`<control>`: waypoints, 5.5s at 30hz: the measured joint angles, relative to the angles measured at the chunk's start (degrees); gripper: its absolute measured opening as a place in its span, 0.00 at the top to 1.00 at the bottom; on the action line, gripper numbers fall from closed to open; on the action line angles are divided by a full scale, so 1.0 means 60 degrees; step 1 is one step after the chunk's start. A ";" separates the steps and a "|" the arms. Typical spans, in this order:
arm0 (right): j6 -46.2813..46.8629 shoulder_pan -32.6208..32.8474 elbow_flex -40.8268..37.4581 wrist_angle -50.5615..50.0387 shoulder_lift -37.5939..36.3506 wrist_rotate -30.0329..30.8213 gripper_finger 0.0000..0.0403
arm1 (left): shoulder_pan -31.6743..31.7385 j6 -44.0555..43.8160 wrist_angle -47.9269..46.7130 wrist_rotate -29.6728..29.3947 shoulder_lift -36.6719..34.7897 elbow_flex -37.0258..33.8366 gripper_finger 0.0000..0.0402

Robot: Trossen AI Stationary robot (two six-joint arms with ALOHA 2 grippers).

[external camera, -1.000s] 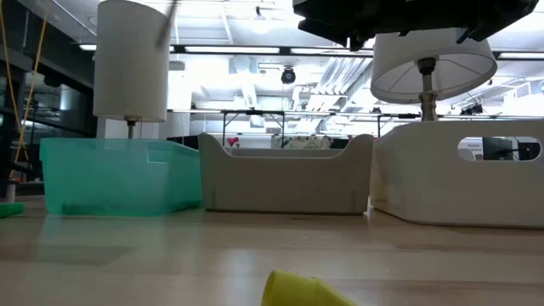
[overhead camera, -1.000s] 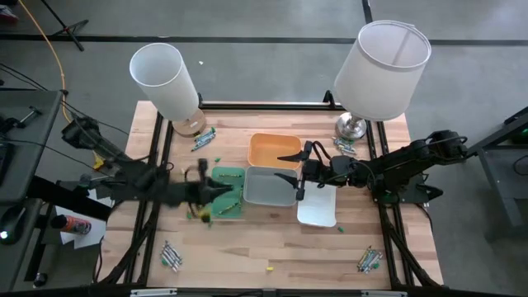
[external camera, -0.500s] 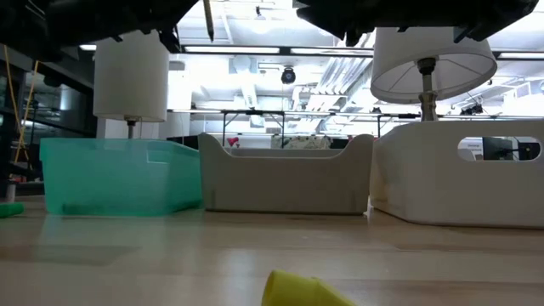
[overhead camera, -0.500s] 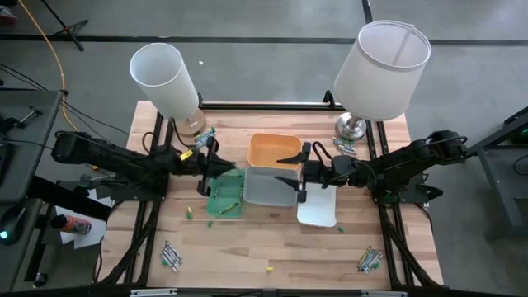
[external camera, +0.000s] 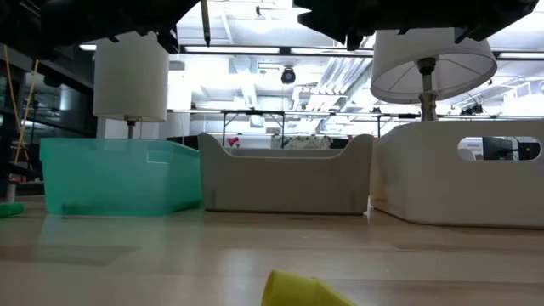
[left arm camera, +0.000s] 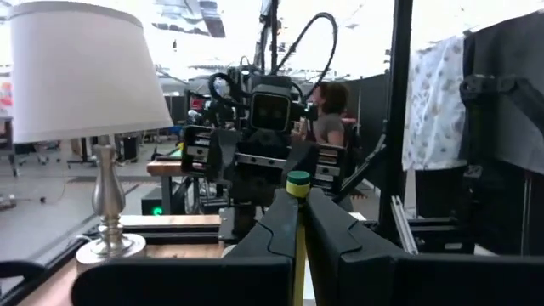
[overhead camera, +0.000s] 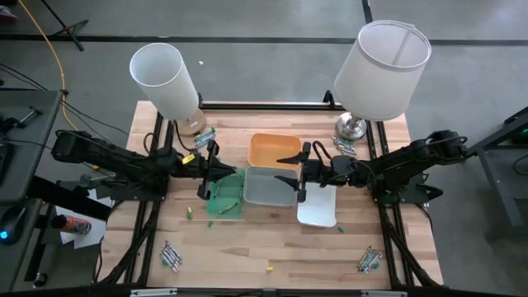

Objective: Sort crayons
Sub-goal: Put the green crayon into the green bin

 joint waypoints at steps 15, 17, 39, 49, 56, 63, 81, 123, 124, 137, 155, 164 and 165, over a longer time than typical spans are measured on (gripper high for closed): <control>-0.0135 0.0001 0.0000 -0.0277 0.0000 0.0006 0.44 | -0.1346 0.6057 -0.6202 -0.0712 -0.0294 0.0000 1.00; -0.0193 0.0000 0.0000 -0.0325 0.0000 0.0011 0.44 | -0.1504 0.6077 -0.6482 -0.1168 -0.0294 0.0000 1.00; -0.0188 0.0002 0.0000 -0.0326 0.0000 0.0009 0.44 | -0.2762 0.3876 -0.6688 -0.4306 -0.0300 0.1130 0.65; -0.0257 0.0047 0.0000 -0.0445 -0.0171 0.0015 0.44 | -0.3542 0.3363 -0.4539 -0.4163 -0.0326 0.1905 0.61; -0.0259 0.0047 0.0004 -0.0747 -0.0168 0.0851 0.44 | -0.3346 0.2797 -0.5076 -0.4179 -0.0301 0.1900 0.61; -0.0259 0.0047 0.0004 -0.0999 -0.0239 0.1549 0.44 | -0.3138 0.2825 -0.5452 -0.4234 -0.0301 0.1898 0.61; 0.4940 0.0801 0.0004 -0.7247 -0.2784 0.8476 0.44 | -0.3138 0.2763 -0.5800 -0.4225 -0.0297 0.1898 0.61; 2.3355 0.7130 0.0001 -1.1317 -0.0527 -0.5631 0.44 | -0.3152 0.2752 -0.6445 -0.4210 -0.0297 0.1894 0.61; 2.3223 0.7035 0.0056 -1.1251 -0.0472 -0.5563 0.44 | -0.3152 0.2752 -0.6447 -0.4212 -0.0297 0.1894 0.61; 1.3046 0.6766 0.4831 -1.1324 -0.0280 0.2230 0.44 | -0.3152 0.2768 -0.6389 -0.4214 -0.0297 0.1894 0.61; 1.3639 0.5733 1.2282 -2.2936 0.5230 -0.3384 0.44 | -0.3152 0.2752 -0.6463 -0.4214 -0.0297 0.1894 0.61; 1.4864 0.6051 0.9033 -2.2224 0.4869 -0.6190 0.44 | -0.3152 0.2754 -0.6476 -0.4214 -0.0297 0.1894 0.61; 1.5105 0.6100 0.8617 -2.1912 0.4742 -0.6532 0.44 | -0.3152 0.2755 -0.6473 -0.4214 -0.0297 0.1894 0.61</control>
